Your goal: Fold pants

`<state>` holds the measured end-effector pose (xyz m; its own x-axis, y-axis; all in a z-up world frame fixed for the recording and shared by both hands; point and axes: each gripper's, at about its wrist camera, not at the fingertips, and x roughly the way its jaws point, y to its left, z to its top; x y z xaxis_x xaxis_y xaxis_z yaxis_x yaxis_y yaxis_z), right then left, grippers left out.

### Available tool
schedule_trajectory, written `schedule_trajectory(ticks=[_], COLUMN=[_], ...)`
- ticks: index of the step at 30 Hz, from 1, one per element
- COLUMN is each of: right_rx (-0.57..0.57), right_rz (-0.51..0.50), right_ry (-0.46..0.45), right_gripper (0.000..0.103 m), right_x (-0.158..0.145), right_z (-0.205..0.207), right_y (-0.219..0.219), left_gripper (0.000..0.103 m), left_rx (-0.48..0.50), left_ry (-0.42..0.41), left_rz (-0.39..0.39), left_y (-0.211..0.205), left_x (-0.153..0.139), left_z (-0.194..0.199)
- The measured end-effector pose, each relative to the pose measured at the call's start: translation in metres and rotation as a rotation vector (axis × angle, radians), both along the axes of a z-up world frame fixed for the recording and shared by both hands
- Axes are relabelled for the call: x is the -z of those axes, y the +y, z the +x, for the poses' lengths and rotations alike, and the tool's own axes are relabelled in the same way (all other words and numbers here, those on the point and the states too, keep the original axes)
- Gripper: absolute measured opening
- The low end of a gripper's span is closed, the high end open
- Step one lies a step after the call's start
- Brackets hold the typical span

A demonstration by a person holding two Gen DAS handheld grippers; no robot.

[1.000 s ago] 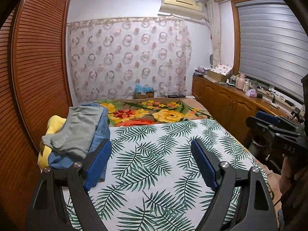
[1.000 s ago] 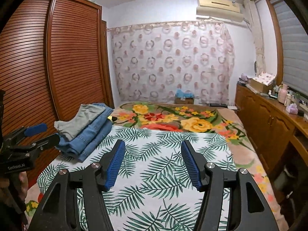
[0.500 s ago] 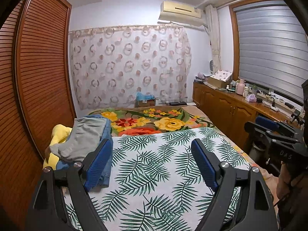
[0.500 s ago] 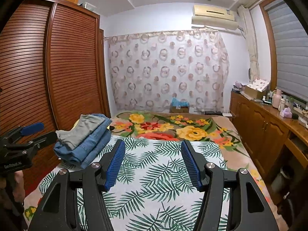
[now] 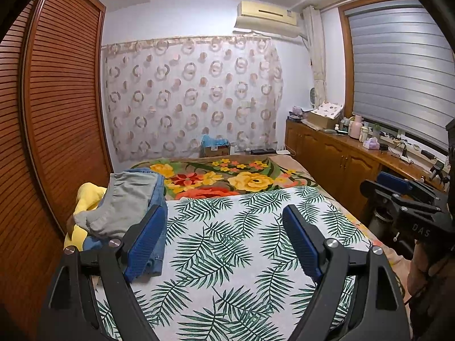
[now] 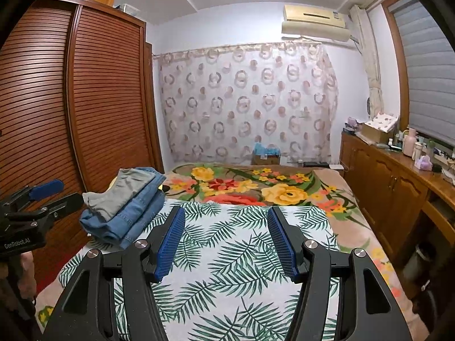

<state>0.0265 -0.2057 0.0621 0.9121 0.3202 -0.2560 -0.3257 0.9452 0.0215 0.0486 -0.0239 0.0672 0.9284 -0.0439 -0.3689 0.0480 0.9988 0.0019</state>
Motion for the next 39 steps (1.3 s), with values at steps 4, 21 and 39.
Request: schedule_trajectory(ticks=[4,21,39], right_rx=[0.001,0.0,0.0], right_rz=[-0.001,-0.005,-0.005], right_ry=[-0.001,-0.005,-0.002], right_gripper=[0.062,0.062,0.062], right_x=[-0.0002,0.0001,0.0007], right_z=[-0.0007,0.0003,0.0023], right_y=[0.0006,-0.0025,-0.0061], left_gripper=[0.085,0.085,0.085], left_rx=[0.0,-0.001,0.001], left_ry=[0.0,0.001,0.002], left_rz=[-0.002,-0.001,-0.002], left_y=[0.0011,0.0014,0.001], left_x=[0.0011,0.0004,-0.0002], left_z=[-0.0001,0.0003,0.0007])
